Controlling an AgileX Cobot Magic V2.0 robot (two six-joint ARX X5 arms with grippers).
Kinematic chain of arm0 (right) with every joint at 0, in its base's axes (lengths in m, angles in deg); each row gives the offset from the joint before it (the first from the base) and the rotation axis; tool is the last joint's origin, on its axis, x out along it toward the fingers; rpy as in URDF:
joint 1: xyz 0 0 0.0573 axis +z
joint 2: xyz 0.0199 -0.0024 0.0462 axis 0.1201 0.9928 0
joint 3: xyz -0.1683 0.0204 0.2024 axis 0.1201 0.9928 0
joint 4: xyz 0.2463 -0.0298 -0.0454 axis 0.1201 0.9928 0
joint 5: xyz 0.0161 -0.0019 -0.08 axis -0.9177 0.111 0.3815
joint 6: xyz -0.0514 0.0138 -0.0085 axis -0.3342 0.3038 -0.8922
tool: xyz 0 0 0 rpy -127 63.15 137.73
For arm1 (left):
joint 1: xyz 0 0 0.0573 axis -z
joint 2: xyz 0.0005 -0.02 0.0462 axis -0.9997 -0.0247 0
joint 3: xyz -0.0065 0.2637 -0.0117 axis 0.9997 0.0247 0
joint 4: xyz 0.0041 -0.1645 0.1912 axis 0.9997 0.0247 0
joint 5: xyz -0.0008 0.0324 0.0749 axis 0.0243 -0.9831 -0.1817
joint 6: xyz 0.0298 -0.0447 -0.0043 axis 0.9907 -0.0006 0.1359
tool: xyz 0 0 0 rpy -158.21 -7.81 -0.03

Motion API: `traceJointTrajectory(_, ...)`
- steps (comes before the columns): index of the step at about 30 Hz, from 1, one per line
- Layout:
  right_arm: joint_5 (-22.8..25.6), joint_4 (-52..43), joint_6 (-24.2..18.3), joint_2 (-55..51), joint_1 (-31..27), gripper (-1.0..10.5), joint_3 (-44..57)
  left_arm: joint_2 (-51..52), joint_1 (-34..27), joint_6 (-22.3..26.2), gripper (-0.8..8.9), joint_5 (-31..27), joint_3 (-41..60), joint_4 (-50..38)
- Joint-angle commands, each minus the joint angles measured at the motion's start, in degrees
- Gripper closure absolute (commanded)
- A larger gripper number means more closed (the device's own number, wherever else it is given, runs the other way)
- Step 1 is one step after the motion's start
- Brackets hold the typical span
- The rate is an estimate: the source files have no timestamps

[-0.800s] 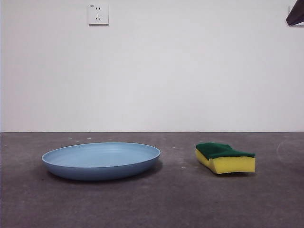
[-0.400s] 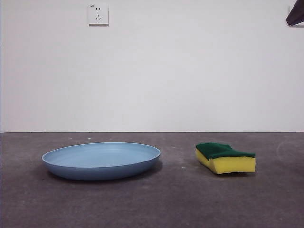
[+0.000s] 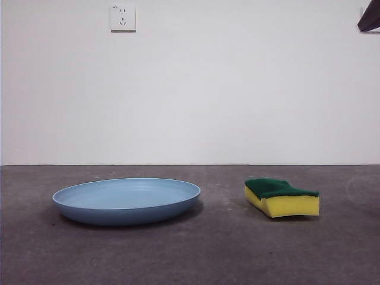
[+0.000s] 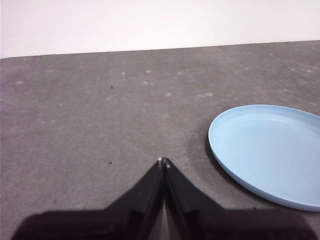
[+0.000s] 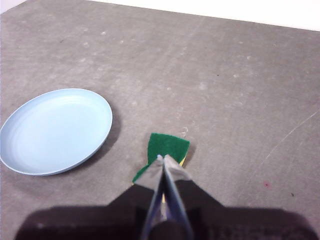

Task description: Pick up the plate,pick up the cloth,clean the plate with the cloth

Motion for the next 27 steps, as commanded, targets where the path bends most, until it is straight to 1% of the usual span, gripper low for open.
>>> traceJointTrajectory(1,0.2,-0.4,0.3,-0.2,0.0,9.5,0.3,0.2,-0.2,-0.3,8.16,-0.1,0.8,-0.1)
traceJointTrajectory(15,0.2,-0.4,0.2,-0.2,0.0,9.5,0.3,0.2,-0.2,-0.3,8.16,-0.1,0.8,-0.1)
traceJointTrajectory(16,0.2,-0.4,-0.6,-0.5,0.0,9.5,0.3,0.2,-0.2,-0.3,8.16,-0.1,0.8,-0.1)
traceJointTrajectory(17,0.5,-0.4,-2.9,-1.3,-0.3,9.5,0.3,0.2,-0.2,-0.3,8.16,0.0,0.8,-0.1)
traceJointTrajectory(19,0.3,-0.4,-5.2,-2.7,-0.9,9.5,0.4,0.2,-0.2,-0.3,8.16,-0.1,0.8,-0.1)
traceJointTrajectory(20,0.2,-0.4,-6.4,-3.7,-1.6,9.5,0.4,0.2,-0.2,-0.3,8.16,-0.1,0.8,-0.1)
traceJointTrajectory(22,0.1,-0.4,-7.2,-5.0,-3.4,9.5,0.5,0.2,-0.2,-0.3,8.16,0.0,0.8,-0.1)
traceJointTrajectory(27,-0.3,-1.5,-6.7,-10.5,-11.7,9.5,3.6,0.2,-0.2,-0.3,8.16,-0.1,0.8,-0.1)
